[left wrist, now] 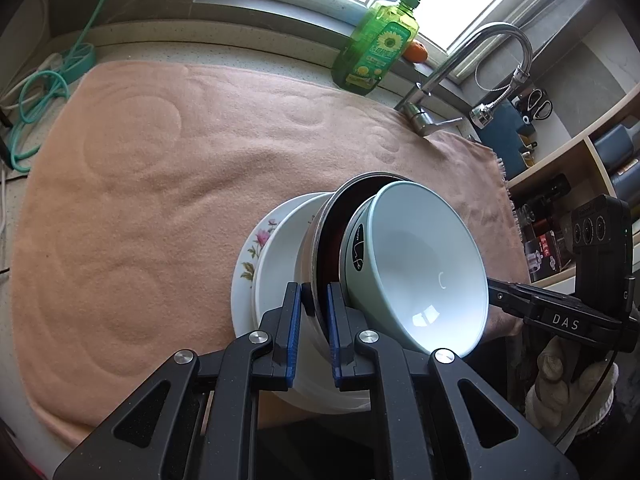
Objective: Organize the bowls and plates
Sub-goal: 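Lower the bowl stack onto the plates and open the right tool, then withdraw the right tool from the stacked dishes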
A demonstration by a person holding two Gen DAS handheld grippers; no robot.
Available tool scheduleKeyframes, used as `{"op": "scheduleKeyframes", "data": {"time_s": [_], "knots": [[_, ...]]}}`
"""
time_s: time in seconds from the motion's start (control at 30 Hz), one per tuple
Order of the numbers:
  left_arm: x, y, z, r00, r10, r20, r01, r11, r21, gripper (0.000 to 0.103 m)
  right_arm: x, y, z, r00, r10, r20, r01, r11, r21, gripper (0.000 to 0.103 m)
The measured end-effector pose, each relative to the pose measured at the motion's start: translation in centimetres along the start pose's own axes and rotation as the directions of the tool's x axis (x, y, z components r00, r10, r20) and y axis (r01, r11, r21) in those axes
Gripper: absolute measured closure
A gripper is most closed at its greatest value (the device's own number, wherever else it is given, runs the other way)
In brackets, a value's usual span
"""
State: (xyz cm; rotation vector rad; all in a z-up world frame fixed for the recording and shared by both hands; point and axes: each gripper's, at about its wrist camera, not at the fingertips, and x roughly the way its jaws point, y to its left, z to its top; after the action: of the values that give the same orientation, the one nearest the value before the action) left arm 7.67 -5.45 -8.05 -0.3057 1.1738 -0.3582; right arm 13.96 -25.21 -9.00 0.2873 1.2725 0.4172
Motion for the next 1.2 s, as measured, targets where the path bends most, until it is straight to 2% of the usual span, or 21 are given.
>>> {"op": "scheduleKeyframes", "data": {"time_s": [0.83,0.9,0.97,1.03,1.1,1.2], "knots": [[-1.7,0.5,-0.2,0.999,0.025,0.041,-0.025,1.0,0.01,0.088,-1.6,0.4,-0.5,0.999,-0.019,0.03,0.019,0.999,-0.026,0.089],[-1.8,0.6,-0.3,0.999,0.027,0.042,-0.027,1.0,0.007,0.088,-2.0,0.4,-0.7,0.999,-0.023,0.038,0.024,0.999,-0.031,0.082],[-2.0,0.7,-0.4,0.999,0.029,0.047,-0.029,1.0,0.008,0.088,-2.4,0.3,-0.8,0.998,-0.029,0.052,0.03,0.999,-0.032,0.07],[-2.3,0.8,-0.4,0.998,0.03,0.05,-0.03,1.0,0.003,0.086,-3.0,0.3,-0.8,0.997,-0.023,0.068,0.025,0.999,-0.025,0.069],[-2.7,0.9,-0.5,0.998,0.032,0.057,-0.033,0.999,0.004,0.078,-3.5,0.5,-0.8,0.996,-0.026,0.085,0.028,0.999,-0.026,0.069],[-3.4,0.7,-0.6,0.996,0.047,0.07,-0.049,0.999,0.022,0.078,-4.4,1.0,-1.0,0.992,-0.045,0.117,0.051,0.997,-0.053,0.056]]}}
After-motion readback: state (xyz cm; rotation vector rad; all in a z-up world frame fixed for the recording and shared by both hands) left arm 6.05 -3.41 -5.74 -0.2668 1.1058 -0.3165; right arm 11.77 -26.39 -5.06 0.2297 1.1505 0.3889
